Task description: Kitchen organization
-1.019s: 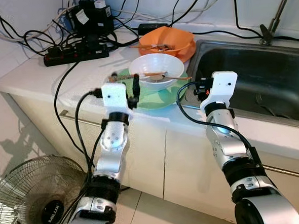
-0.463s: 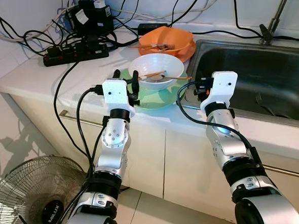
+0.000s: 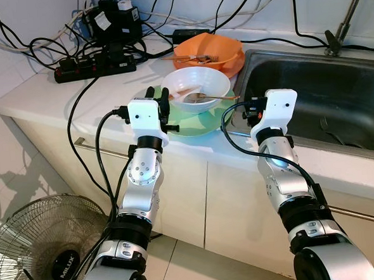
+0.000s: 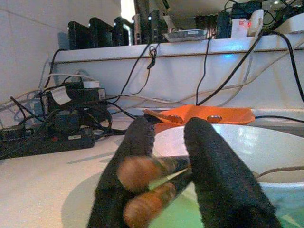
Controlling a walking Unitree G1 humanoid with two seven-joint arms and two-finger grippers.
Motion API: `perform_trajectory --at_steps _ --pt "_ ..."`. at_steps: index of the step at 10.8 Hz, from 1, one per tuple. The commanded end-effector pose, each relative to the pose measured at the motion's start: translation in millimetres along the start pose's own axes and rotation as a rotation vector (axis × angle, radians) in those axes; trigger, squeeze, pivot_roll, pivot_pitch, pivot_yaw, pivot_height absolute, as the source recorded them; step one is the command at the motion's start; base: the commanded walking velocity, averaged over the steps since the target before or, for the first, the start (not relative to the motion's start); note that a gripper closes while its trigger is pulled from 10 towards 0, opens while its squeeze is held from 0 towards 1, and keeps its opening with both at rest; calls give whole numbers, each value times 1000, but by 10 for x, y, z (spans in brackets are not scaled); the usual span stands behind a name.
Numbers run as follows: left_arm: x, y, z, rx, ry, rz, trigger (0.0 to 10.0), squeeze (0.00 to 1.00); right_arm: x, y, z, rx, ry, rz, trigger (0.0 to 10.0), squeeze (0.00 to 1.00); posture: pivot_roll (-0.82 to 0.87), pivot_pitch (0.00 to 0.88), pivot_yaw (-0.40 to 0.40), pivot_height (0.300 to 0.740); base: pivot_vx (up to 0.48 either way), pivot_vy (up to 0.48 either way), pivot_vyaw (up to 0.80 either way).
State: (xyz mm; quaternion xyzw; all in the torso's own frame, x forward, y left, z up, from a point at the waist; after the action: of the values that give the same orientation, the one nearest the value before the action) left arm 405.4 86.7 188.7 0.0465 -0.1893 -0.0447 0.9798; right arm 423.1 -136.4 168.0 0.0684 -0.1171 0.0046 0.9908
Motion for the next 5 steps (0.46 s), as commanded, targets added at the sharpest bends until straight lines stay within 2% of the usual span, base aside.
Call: perform_trajectory --at_steps 1,4,5 --pt "46 3 71 2 -24 -6 0 0 8 11 31 -4 -10 0 10000 0 60 0 45 740 0 0 0" --pt "102 -40 293 -22 -101 -32 0 0 11 0 26 -8 -8 -4 10000 0 61 0 43 740 0 0 0" --pt "127 -66 452 -48 -152 -44 0 0 12 -16 21 -14 -5 -8 10000 0 63 0 42 740 0 0 0"
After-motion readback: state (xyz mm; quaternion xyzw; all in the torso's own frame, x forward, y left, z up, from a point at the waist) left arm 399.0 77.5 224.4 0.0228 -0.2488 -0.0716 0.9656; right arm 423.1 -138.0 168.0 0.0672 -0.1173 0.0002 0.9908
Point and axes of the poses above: a point about 5 cm out from each wrist's last joint towards the gripper, its own x axis pointing out of the wrist towards the gripper, its own z axis along the axis of the wrist's last joint, y = z × x, the point moved 6 cm from there along x, pointing out of the wrist towards the gripper, and after that the axes turned 7 degrees about x, right-handed, at the moved point
